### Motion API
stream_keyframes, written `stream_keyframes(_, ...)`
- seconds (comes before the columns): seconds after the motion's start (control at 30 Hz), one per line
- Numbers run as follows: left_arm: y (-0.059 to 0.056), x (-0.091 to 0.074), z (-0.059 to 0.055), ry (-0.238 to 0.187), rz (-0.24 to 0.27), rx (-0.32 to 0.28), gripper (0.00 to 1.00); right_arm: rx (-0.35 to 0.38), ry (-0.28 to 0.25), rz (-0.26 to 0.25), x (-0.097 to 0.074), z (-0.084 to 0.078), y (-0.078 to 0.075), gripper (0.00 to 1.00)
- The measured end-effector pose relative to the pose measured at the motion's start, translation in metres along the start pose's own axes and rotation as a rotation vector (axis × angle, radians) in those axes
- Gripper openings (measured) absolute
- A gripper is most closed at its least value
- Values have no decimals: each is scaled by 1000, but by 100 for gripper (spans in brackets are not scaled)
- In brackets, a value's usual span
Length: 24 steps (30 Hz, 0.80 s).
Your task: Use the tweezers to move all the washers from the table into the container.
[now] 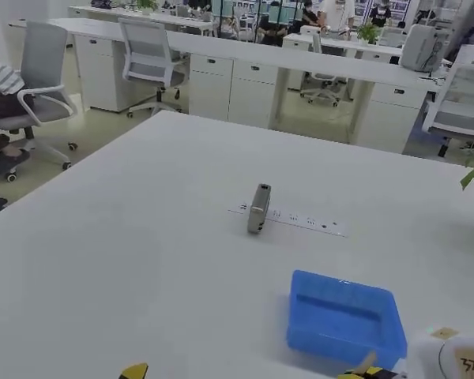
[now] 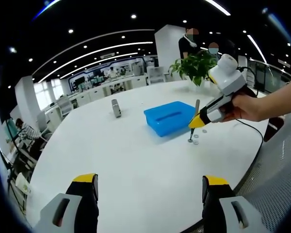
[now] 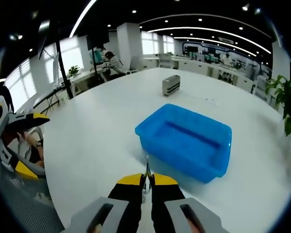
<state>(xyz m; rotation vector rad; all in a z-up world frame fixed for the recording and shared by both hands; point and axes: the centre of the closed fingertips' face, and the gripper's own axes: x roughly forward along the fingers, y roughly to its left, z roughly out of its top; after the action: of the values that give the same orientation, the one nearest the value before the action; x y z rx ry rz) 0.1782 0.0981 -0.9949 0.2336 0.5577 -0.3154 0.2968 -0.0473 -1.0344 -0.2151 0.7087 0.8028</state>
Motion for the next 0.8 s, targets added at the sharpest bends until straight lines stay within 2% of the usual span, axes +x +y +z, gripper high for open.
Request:
stream_keyframes(0.33,0,0,1,-5,-1,-14,91,-33,9,31,-3,13,4,1)
stream_keyframes(0.57,0,0,2,-5,0,-1,91,-38,-31,64,-11,31,13,1)
stream_keyframes(0.8,0,0,1,-1,-2,1,90,-54,-57,66,-17,49,16,1)
